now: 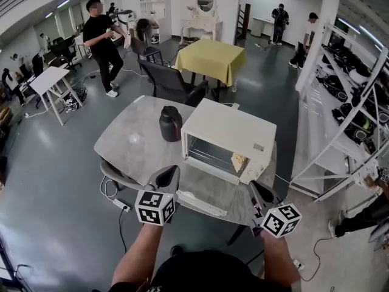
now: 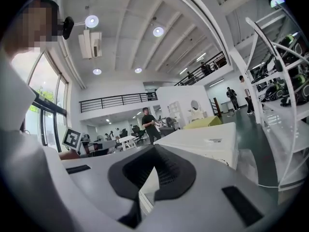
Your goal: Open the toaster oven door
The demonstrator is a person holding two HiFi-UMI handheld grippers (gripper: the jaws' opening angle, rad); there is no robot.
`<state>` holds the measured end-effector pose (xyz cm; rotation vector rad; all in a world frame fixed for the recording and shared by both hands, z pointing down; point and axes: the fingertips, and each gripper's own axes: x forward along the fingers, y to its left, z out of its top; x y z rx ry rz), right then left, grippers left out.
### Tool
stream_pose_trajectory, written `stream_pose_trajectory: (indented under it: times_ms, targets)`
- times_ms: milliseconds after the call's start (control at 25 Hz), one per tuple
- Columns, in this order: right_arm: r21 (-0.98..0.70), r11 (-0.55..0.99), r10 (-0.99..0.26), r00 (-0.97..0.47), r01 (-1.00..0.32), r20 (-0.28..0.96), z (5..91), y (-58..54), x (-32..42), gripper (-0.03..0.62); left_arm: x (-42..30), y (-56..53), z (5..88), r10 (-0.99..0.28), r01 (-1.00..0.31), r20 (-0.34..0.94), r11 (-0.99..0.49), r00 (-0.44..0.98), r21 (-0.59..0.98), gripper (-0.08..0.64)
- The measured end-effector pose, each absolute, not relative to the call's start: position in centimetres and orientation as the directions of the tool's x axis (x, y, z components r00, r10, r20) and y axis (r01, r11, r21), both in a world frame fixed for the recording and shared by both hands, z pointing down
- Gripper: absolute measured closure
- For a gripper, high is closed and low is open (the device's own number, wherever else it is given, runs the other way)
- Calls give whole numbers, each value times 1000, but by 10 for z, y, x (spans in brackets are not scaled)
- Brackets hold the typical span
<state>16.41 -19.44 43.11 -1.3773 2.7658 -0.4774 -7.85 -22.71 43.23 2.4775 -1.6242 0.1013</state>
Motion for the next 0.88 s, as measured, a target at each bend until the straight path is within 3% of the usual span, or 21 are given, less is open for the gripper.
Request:
stream_pose_trajectory:
  times_ms: [880]
  targets:
    - [-261, 600, -762, -639, -757, 102, 424, -200, 148, 601, -89, -232, 416, -912, -918, 119, -380, 392, 112, 549]
